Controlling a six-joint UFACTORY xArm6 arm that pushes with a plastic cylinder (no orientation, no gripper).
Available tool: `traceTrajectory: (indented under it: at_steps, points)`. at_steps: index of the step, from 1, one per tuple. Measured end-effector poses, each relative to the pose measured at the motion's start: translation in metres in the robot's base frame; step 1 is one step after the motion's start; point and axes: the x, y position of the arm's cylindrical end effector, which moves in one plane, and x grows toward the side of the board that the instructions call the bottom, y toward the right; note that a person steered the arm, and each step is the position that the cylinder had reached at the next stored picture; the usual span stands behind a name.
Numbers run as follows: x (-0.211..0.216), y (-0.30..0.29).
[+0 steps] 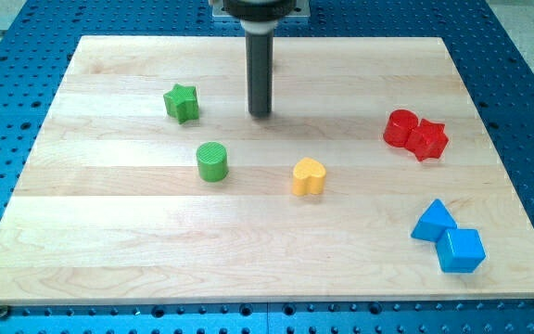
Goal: Push the yellow heart close to the yellow hexagon
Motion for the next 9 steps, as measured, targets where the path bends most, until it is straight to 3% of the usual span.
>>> traceTrajectory:
  at_steps: [1, 2, 4, 5, 7, 9]
  points:
    - [0.043, 0.073]
    - [0.051, 0.143]
    - [0.143, 0.113]
    - [0.146, 0.077]
    - [0.092, 0.042]
    - [0.003, 0.040]
